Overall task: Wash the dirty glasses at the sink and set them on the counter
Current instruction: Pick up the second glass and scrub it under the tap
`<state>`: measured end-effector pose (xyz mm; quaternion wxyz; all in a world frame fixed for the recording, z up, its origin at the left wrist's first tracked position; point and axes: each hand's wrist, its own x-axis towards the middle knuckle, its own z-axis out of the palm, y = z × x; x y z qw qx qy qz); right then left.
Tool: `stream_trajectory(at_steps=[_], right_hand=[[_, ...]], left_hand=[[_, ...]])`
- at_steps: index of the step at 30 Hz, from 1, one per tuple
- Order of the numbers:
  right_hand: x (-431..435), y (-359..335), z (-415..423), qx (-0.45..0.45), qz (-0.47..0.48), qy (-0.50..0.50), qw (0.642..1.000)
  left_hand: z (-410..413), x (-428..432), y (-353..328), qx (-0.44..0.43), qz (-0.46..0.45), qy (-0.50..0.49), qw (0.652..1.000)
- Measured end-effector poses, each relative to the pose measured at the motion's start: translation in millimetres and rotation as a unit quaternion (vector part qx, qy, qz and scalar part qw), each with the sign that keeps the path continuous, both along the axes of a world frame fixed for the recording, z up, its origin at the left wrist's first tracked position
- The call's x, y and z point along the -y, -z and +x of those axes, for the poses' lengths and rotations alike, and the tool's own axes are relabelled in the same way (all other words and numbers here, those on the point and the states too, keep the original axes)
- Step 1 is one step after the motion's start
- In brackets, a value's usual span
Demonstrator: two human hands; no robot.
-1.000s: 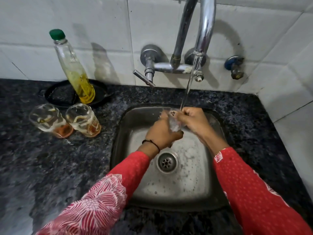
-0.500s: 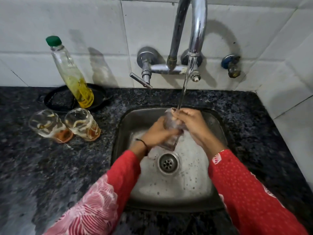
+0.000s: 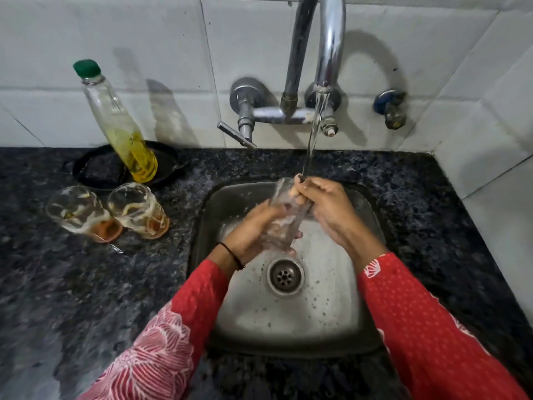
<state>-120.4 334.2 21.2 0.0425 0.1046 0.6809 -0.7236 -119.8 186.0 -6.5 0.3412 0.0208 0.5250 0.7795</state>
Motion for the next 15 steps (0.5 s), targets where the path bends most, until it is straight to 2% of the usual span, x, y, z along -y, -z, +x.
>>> stream_trajectory(at_steps=[1, 2, 3, 4, 5, 6, 7, 8, 9, 10, 11, 12, 13, 14, 15], right_hand=[[-0.1, -2.5, -0.3, 0.003, 0.001, -0.003, 1.000], [0.2, -3.7, -1.8, 0.008, 0.042, -0.007, 0.999], [1.1, -3.9, -4.4, 0.015, 0.109, -0.010, 0.994], [2.7, -2.4, -7.3, 0.024, 0.189, -0.012, 0.982], [4.7, -1.9, -10.0, 0.028, 0.259, -0.009, 0.965], [6.2, -0.5, -12.2, 0.026, 0.294, -0.001, 0.955], [7.3, 0.3, -12.5, 0.022, 0.290, 0.008, 0.957], [7.5, 0.5, -11.7, 0.018, 0.251, 0.017, 0.968], [6.4, -0.3, -10.0, 0.015, 0.194, 0.028, 0.981], [3.9, -0.3, -7.8, 0.010, 0.135, 0.034, 0.990], [1.1, -1.0, -5.1, 0.004, 0.082, 0.036, 0.996], [-1.9, -0.2, -3.2, 0.000, 0.039, 0.032, 0.999], [-3.1, -1.0, -1.2, -0.003, 0.019, 0.022, 1.000], [-3.5, -1.2, -0.5, 0.003, 0.033, 0.012, 0.999], [-3.3, -0.8, -1.3, 0.010, 0.086, -0.002, 0.996]], left_hand=[[0.0, 2.2, 0.0, 0.051, 0.036, 0.023, 0.998], [-1.2, 1.1, 1.4, 0.045, 0.017, 0.032, 0.998], [-1.8, -1.6, 1.5, -0.013, -0.057, 0.022, 0.998], [-2.7, -5.6, 3.0, -0.112, -0.177, 0.013, 0.978], [-3.4, -10.0, 6.2, -0.221, -0.305, 0.010, 0.926], [-3.4, -13.9, 9.9, -0.301, -0.396, 0.000, 0.867], [-1.7, -16.6, 10.0, -0.337, -0.424, -0.018, 0.840], [-1.5, -17.8, 12.1, -0.325, -0.390, -0.030, 0.861], [-1.8, -16.8, 11.7, -0.269, -0.319, -0.034, 0.908], [-2.0, -13.9, 7.8, -0.186, -0.230, -0.026, 0.955], [-2.6, -9.0, 2.1, -0.087, -0.140, -0.008, 0.986], [-3.3, -3.9, 1.1, 0.008, -0.048, 0.009, 0.999], [-3.7, 0.3, 2.8, 0.068, 0.011, 0.025, 0.997], [-3.4, 1.1, 4.1, 0.081, 0.025, 0.033, 0.996], [-1.8, -1.2, 5.0, 0.039, -0.020, 0.029, 0.999]])
